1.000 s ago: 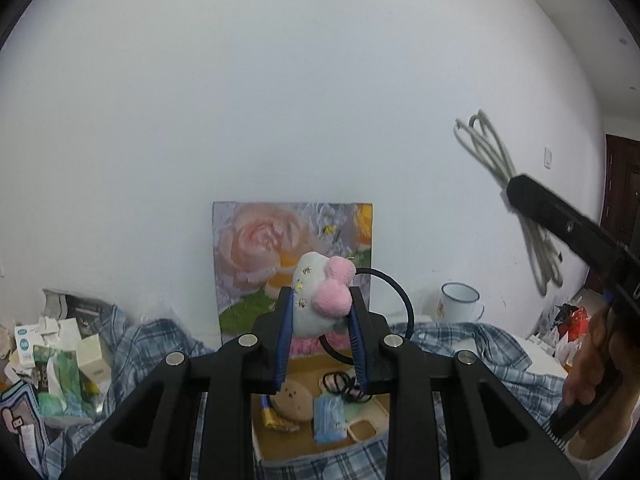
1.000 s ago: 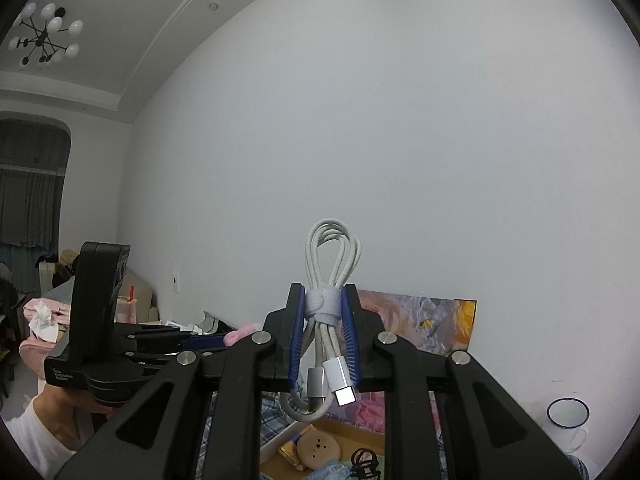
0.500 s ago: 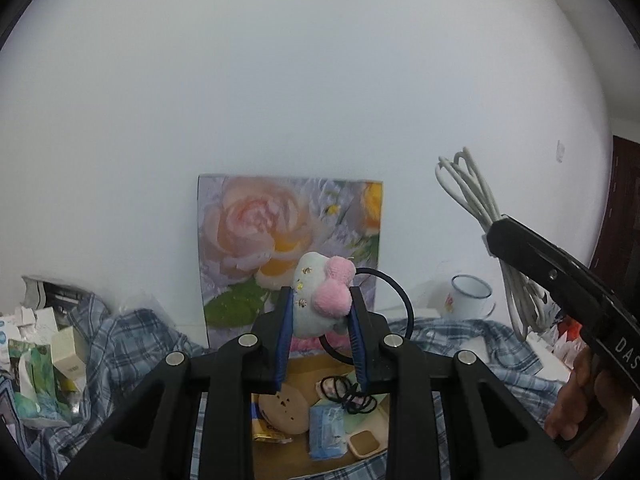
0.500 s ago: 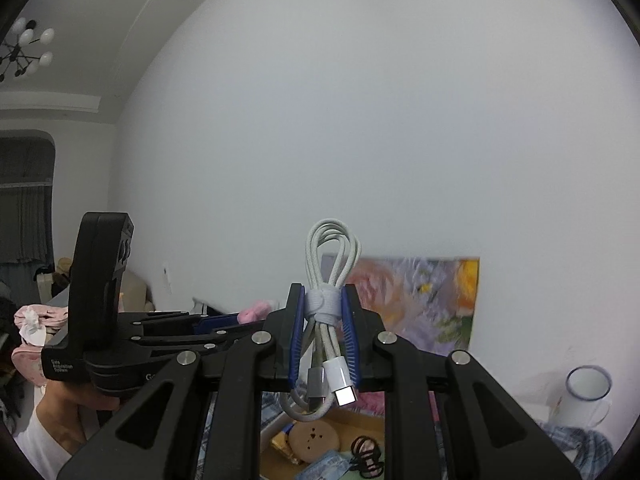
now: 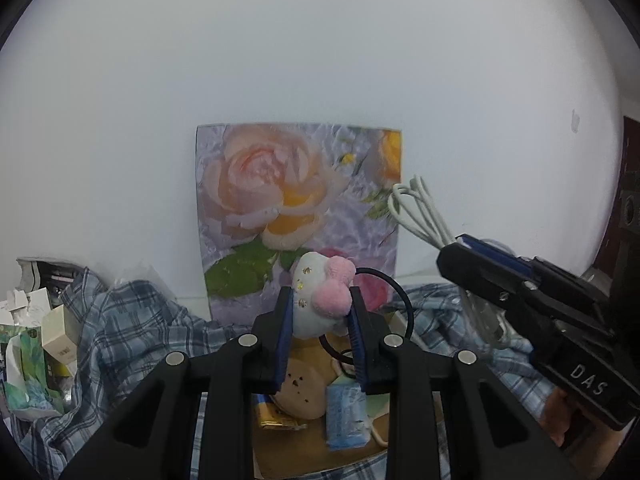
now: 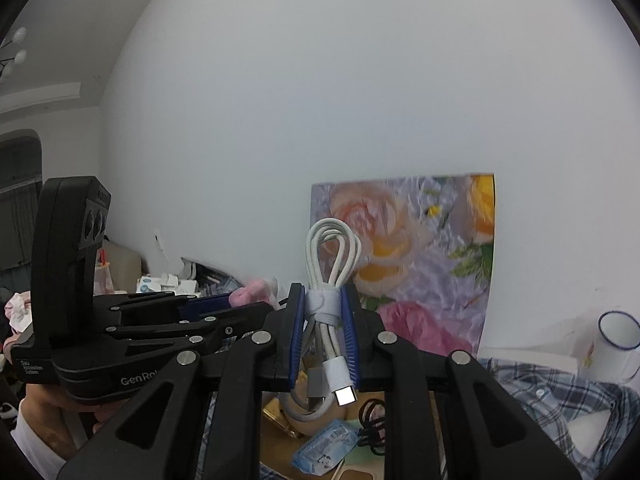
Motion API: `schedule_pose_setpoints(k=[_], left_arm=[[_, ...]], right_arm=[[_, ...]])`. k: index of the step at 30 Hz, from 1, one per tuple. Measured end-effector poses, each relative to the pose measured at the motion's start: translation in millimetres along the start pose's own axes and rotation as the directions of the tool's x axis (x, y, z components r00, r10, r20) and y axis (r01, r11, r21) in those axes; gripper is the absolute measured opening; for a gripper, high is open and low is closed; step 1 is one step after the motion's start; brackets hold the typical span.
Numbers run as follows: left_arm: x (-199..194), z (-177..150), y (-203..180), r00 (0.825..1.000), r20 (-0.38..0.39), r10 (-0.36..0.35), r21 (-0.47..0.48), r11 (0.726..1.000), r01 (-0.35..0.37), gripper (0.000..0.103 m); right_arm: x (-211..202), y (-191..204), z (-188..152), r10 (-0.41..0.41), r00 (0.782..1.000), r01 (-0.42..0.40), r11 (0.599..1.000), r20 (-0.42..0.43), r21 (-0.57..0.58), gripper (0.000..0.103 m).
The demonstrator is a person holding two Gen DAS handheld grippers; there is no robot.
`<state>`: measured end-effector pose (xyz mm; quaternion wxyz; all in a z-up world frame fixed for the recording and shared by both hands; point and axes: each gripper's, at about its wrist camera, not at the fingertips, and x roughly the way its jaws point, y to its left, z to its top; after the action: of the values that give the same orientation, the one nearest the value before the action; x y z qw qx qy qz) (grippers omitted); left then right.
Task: Organize soft objects
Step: 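Lift the bunny hair tie with the left tool while the right tool lifts the cable over the box, then open both tools to drop the bunny hair tie and cable into the box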
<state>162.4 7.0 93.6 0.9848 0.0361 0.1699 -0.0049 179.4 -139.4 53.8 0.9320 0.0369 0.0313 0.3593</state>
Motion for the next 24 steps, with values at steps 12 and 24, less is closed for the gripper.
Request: schedule_pose_setpoints(k=[12,24], left_arm=[[48,-33,-3,0.995,-0.096,0.012,0.006,1.000,-0.012,0.027],[81,-61,3,0.983,-0.179,0.041,0.005,0.999,-0.041,0.027]], right_arm=[[21,-30,-24,-0.034,0.997,0.040,0.996,-0.072,0.075,0.018],[49,-28,-50,-0.055,0.984,0.070,0.994,-0.170,0.086,0.018]])
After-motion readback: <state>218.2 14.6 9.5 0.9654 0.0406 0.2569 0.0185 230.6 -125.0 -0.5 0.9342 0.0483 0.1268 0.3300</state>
